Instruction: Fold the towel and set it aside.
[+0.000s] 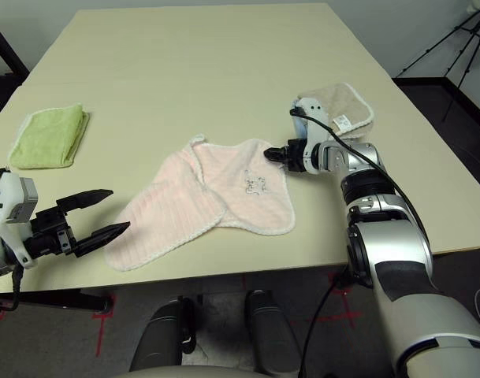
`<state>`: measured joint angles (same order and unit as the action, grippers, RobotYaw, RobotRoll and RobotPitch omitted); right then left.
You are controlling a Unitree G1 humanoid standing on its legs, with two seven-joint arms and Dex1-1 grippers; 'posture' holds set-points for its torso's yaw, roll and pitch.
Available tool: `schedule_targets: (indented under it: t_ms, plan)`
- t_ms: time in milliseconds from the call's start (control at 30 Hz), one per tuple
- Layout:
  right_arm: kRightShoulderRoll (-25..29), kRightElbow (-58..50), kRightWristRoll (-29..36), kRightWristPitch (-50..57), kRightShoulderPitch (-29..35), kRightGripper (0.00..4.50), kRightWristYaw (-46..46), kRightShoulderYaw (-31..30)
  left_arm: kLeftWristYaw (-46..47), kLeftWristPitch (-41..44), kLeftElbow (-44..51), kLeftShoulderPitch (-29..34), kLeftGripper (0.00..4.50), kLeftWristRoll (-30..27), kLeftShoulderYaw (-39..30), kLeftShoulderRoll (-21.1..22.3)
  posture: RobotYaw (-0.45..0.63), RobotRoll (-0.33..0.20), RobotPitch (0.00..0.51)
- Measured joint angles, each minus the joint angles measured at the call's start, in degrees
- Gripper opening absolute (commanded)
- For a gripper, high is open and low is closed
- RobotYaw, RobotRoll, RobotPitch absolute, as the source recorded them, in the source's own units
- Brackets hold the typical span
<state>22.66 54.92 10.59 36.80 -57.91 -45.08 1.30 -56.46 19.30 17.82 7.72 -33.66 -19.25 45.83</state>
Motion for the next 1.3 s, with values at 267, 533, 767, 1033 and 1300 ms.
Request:
schedule_targets:
  t_ms: [267, 533, 767, 1033, 1300]
  plan:
    - [-0.4, -2.1, 0.3, -5.2, 0.5, 0.02, -2.3, 0.3, 1.0, 0.6, 0.2, 0.0, 4.5, -0.1, 0.0, 0.0, 0.01, 0.0, 0.142]
    - [-1.3, -13.3, 4.5, -13.0, -0.4, 0.02, -4.2, 4.3, 3.2, 1.9, 0.4, -1.4, 4.5, -0.4, 0.1, -1.8, 0.01, 0.0, 0.138]
    - [-1.9, -13.9, 3.7, -19.8, -2.8, 0.02, -2.0, 4.3, 4.4, 2.8, 0.4, -2.7, 4.5, -0.6, 0.2, -2.8, 0.01, 0.0, 0.137]
    - [-3.4, -12.3, 1.0, -30.2, -5.7, 0.02, 3.6, 4.3, 10.3, 7.8, 1.6, -7.2, 4.5, -4.7, -0.1, -7.4, 0.0, 0.0, 0.141]
    - [-4.3, -12.1, 0.4, -35.0, -6.0, 0.02, 4.0, 4.0, 33.4, 21.9, 1.2, -19.7, 4.5, -23.4, -7.2, -18.6, 0.0, 0.0, 0.141]
